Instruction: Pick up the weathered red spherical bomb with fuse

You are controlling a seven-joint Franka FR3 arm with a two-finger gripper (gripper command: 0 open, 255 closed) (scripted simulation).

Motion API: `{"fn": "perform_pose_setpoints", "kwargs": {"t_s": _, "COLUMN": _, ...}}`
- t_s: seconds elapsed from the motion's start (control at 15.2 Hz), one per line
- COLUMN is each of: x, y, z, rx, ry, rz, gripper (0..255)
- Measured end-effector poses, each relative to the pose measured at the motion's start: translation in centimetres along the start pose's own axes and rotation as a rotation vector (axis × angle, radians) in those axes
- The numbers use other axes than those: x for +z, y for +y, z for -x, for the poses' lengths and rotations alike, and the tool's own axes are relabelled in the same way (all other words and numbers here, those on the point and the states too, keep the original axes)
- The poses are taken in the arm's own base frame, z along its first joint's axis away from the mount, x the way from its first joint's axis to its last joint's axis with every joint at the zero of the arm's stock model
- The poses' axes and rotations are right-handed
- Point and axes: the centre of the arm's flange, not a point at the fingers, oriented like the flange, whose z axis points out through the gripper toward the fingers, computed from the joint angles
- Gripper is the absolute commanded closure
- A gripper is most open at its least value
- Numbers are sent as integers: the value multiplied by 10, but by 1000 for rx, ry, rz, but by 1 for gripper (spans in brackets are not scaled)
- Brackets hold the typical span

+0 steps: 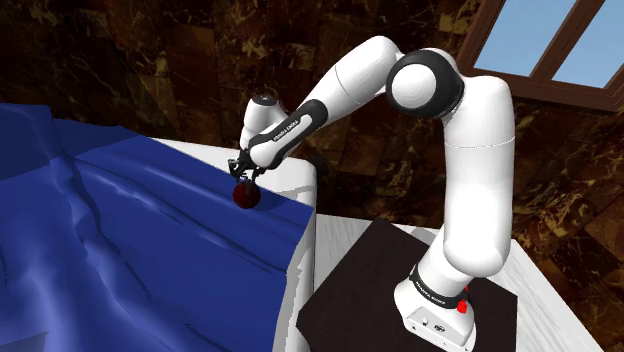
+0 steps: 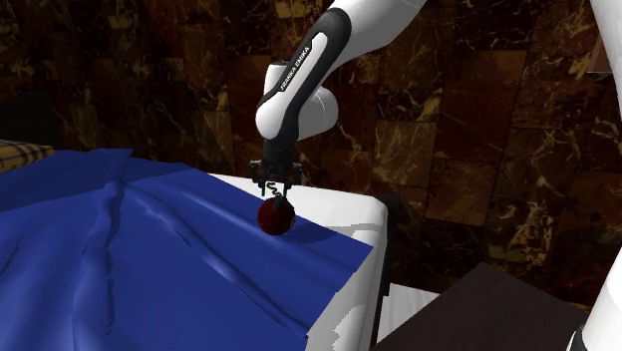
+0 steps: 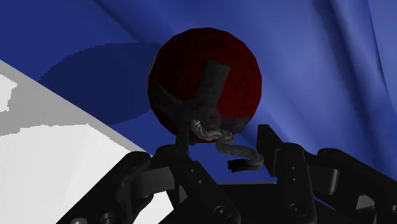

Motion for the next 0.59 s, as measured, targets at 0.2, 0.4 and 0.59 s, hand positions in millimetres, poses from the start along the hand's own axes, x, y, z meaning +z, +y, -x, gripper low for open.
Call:
{"fn": "perform_pose_setpoints", "kwargs": {"t_s": 0.2, "x": -16, "y": -1, "z": -3, "rx": 0, "ry": 0, "rz": 0, "gripper": 255}}
{"fn": "perform_pose_setpoints", "kwargs": {"t_s": 0.4, "x": -32, "y": -4, "z": -8, "rx": 0, "ry": 0, "rz": 0, "gripper": 255}}
{"fn": "perform_pose_setpoints", "kwargs": {"t_s": 0.59, "x": -46, "y": -7, "z": -10, "rx": 0, "ry": 0, "rz": 0, "gripper": 255}}
